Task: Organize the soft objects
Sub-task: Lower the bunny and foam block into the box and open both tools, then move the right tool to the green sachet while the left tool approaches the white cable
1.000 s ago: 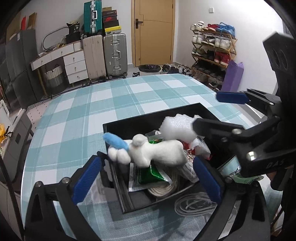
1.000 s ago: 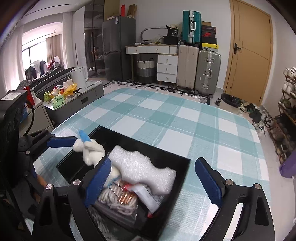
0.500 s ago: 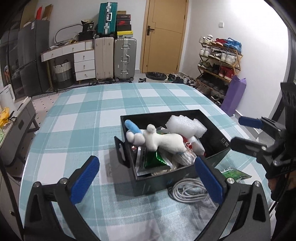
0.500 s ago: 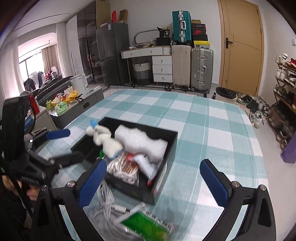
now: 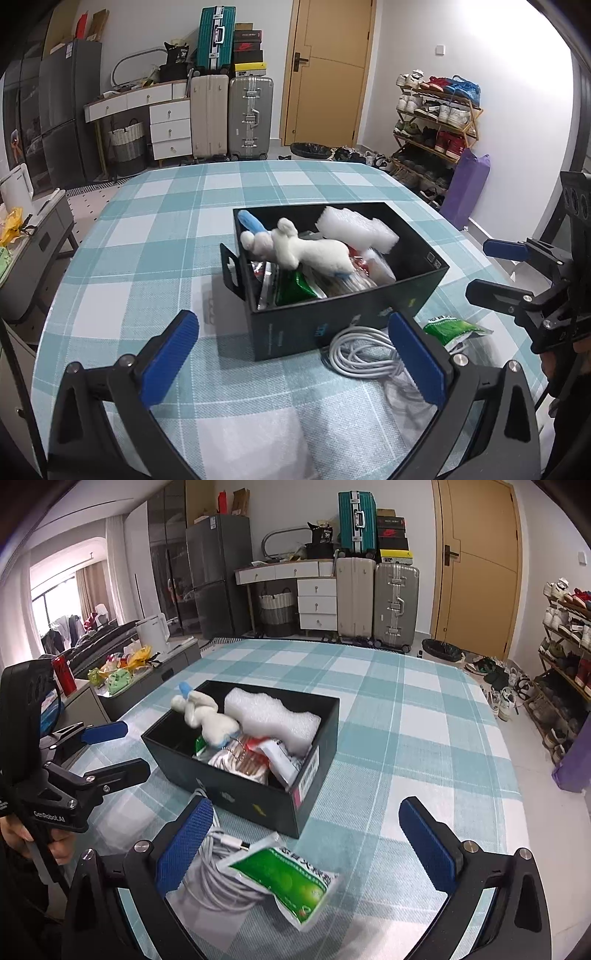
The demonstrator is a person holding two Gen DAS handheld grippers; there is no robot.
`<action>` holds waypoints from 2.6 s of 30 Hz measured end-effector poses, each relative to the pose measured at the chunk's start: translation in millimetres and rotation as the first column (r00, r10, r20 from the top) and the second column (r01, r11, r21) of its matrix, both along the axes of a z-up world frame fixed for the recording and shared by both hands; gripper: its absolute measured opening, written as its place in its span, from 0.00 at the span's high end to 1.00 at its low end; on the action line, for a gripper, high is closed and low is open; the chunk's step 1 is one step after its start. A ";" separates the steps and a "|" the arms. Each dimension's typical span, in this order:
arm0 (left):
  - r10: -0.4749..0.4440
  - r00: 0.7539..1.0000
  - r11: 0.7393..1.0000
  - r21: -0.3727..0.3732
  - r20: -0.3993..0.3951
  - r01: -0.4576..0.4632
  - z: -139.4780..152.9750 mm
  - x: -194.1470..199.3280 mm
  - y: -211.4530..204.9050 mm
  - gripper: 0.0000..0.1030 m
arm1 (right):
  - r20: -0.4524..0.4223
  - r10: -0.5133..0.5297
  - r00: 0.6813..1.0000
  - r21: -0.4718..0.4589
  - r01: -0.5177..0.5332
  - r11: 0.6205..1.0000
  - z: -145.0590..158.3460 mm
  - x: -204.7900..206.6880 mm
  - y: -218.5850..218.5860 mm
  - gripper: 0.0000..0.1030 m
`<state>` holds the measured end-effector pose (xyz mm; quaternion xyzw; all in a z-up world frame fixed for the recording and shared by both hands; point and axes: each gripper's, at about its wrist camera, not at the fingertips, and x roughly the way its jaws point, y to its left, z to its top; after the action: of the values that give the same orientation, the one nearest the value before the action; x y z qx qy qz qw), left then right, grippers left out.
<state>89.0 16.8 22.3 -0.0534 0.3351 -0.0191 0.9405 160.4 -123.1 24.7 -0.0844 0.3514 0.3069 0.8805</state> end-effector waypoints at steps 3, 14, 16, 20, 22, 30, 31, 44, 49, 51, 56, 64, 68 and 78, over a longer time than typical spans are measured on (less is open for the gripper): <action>-0.008 1.000 1.000 0.006 0.000 0.008 -4.4 -2.2 -3.8 0.00 | -0.003 -0.010 1.000 -0.024 0.010 1.000 -2.8 -0.2 0.4 0.01; 0.032 0.999 0.999 -0.011 -0.038 -0.032 -20.3 -7.5 -5.9 0.00 | -0.087 -0.054 0.995 -0.055 0.049 0.997 -19.2 11.8 -4.1 0.01; 0.025 0.999 1.000 -0.014 -0.042 -0.026 -23.2 -7.7 -7.6 0.00 | -0.104 -0.053 0.993 -0.058 0.048 0.997 -22.5 13.3 -4.4 0.01; 0.007 0.998 1.000 -0.020 -0.060 -0.009 -29.3 -8.2 -12.1 0.00 | -0.130 -0.045 0.990 -0.076 0.035 0.997 -29.9 14.3 -0.3 0.01; 0.002 0.998 1.000 -0.012 -0.065 -0.003 -31.6 -8.8 -14.5 0.00 | -0.141 -0.028 0.990 -0.081 0.017 0.997 -32.8 13.3 3.4 0.01; -0.011 0.997 1.000 -0.016 -0.072 0.010 -33.2 -9.5 -15.6 0.00 | -0.188 0.016 0.982 -0.108 -0.036 0.993 -47.7 10.1 15.9 0.01; -0.014 0.997 1.000 -0.015 -0.072 0.013 -33.1 -9.8 -15.9 0.00 | -0.191 0.015 0.981 -0.107 -0.036 0.994 -48.0 10.2 15.9 0.01; -0.065 0.992 0.997 -0.040 -0.105 0.061 -35.0 -3.8 -28.6 0.00 | -0.246 0.024 0.969 -0.115 -0.054 0.992 -57.4 15.1 4.9 0.01; -0.090 0.987 0.996 -0.015 -0.132 0.088 -37.1 3.6 -41.6 0.00 | -0.268 0.049 0.962 -0.109 -0.081 0.991 -65.1 15.4 9.2 0.01; -0.090 0.986 0.996 0.002 -0.141 0.091 -37.3 6.2 -45.9 0.00 | -0.272 0.064 0.960 -0.111 -0.097 0.989 -66.3 12.8 12.1 0.01; -0.102 0.983 0.995 -0.013 -0.155 0.101 -39.0 11.7 -48.5 0.00 | -0.275 0.059 0.960 -0.120 -0.095 0.988 -69.6 12.6 12.7 0.01; -0.100 0.981 0.995 -0.013 -0.169 0.099 -40.4 15.6 -49.9 0.00 | -0.269 0.060 0.961 -0.115 -0.094 0.989 -65.6 13.7 2.5 0.01; -0.103 0.980 0.995 -0.017 -0.173 0.102 -41.8 15.8 -49.6 0.00 | -0.264 0.047 0.963 -0.106 -0.077 0.991 -62.1 15.5 -6.5 0.01; -0.102 0.979 0.995 -0.018 -0.178 0.100 -42.5 14.7 -48.4 0.00 | -0.264 -0.009 0.965 -0.144 -0.030 0.989 -71.3 25.3 -14.3 0.01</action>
<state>103.7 -31.6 -20.1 -0.0419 0.4204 -0.0633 0.9042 185.7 -137.4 -46.6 -0.1094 0.4866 0.2934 0.8156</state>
